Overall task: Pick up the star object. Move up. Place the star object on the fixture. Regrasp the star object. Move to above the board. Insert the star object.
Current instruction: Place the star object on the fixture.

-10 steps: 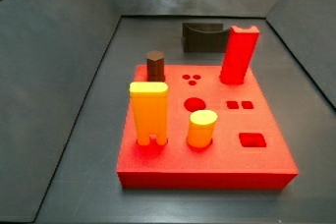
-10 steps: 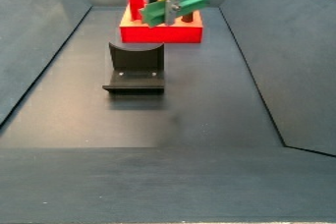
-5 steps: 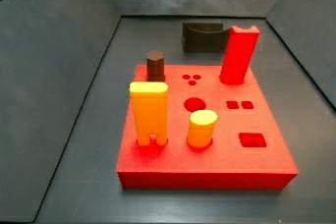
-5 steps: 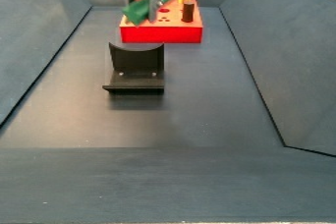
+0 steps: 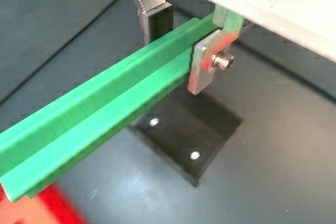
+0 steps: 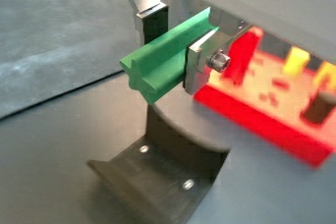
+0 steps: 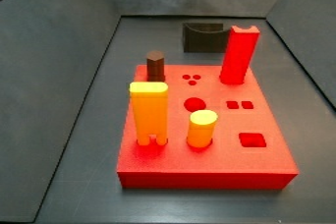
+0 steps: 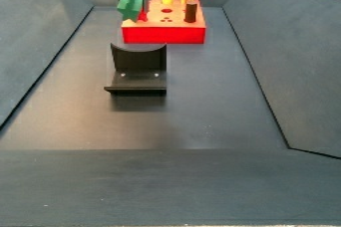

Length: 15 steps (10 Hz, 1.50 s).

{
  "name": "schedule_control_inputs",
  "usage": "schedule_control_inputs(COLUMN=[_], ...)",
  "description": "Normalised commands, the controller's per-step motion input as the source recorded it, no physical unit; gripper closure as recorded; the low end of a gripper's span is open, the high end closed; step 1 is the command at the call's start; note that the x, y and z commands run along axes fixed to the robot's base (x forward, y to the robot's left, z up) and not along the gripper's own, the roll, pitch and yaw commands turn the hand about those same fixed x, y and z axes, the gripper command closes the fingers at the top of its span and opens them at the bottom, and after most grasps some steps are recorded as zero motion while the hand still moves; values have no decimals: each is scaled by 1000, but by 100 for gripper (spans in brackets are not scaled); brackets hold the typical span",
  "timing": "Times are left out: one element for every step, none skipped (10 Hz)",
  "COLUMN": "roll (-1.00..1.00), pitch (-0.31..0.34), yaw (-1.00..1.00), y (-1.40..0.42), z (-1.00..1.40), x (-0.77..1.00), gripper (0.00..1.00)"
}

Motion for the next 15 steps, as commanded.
schedule_control_inputs(roll=[-739,-538,-372,-242,-185,-131,-109,-1000,-1000,-1000,-1000,-1000,-885,-649,-463], pitch=[521,506,469,378,308,236,208,72,60,52,55,41,28,2,-10], yaw=[377,198,66,-54,-108,-129,-130,-180,-182,-192,-195,-211,-197,-168,-143], y=[36,40,33,27,33,29,28,62,63,76,76,81,86,93,100], z=[-4,-4,6,3,0,4,3,-1000,-1000,-1000,-1000,-1000,-1000,-1000,-1000], x=[77,99,98,82,68,73,74,103,106,118,123,132,136,148,157], gripper=[100,100,100,100,100,100,100,100,100,100,100,100,100,100,100])
